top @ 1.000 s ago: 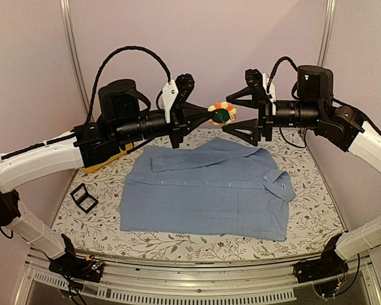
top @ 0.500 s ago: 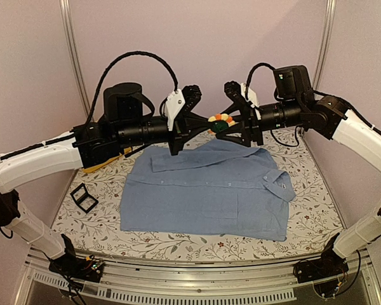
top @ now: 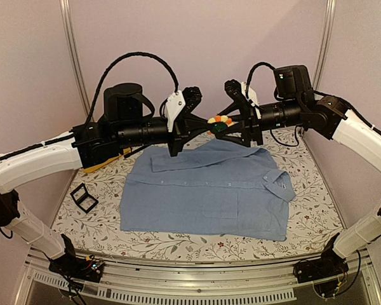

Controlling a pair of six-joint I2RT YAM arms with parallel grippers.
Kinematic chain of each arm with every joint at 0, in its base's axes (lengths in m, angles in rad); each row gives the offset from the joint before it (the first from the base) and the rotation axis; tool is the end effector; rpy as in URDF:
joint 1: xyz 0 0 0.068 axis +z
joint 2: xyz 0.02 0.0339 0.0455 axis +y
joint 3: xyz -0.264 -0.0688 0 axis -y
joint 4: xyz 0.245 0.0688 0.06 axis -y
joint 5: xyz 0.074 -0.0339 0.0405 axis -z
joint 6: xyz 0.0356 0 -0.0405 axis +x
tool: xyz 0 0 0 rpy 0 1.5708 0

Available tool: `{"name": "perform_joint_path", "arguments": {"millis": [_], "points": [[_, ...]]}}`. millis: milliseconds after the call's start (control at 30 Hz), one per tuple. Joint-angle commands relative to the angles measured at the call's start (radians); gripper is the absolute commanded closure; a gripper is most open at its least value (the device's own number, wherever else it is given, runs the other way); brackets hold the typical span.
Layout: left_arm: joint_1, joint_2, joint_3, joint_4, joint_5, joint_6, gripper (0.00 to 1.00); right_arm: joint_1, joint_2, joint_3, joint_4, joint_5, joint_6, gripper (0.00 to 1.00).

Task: Pin the brooch onto the clothing

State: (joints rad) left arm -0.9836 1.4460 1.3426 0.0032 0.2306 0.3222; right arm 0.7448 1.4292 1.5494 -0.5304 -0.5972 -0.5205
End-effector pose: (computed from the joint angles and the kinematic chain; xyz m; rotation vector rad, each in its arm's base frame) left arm 0.1844 -0.2918 0.3990 1.1784 1.2466 -0.6880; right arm 0.2170 0.2273 0.4226 -1.4619 1.3322 0.7353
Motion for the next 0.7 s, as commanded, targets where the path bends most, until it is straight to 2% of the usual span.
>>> {"name": "perform_joint_path", "arguments": {"millis": [0,67,200,433,567,667], "points": [[-0.014,-0.009,0.013,-0.046,-0.002,0.009,1.00,-0.005,0.009,0.029,0.023,-0.019,0.017,0.42],[-0.014,-0.006,0.013,-0.046,-0.002,0.008,1.00,-0.006,0.008,0.028,0.024,-0.016,0.019,0.44],[-0.014,-0.005,0.016,-0.045,-0.001,0.009,1.00,-0.007,0.011,0.024,0.024,-0.007,0.025,0.53],[-0.015,0.000,0.020,-0.043,0.009,0.005,1.00,-0.007,0.016,0.018,0.034,-0.004,0.032,0.53],[-0.014,0.005,0.023,-0.043,0.005,-0.001,1.00,-0.007,0.022,0.014,0.055,-0.016,0.043,0.46],[-0.014,0.007,0.024,-0.043,0.001,-0.005,1.00,-0.007,0.024,0.010,0.066,-0.017,0.049,0.46]]}}
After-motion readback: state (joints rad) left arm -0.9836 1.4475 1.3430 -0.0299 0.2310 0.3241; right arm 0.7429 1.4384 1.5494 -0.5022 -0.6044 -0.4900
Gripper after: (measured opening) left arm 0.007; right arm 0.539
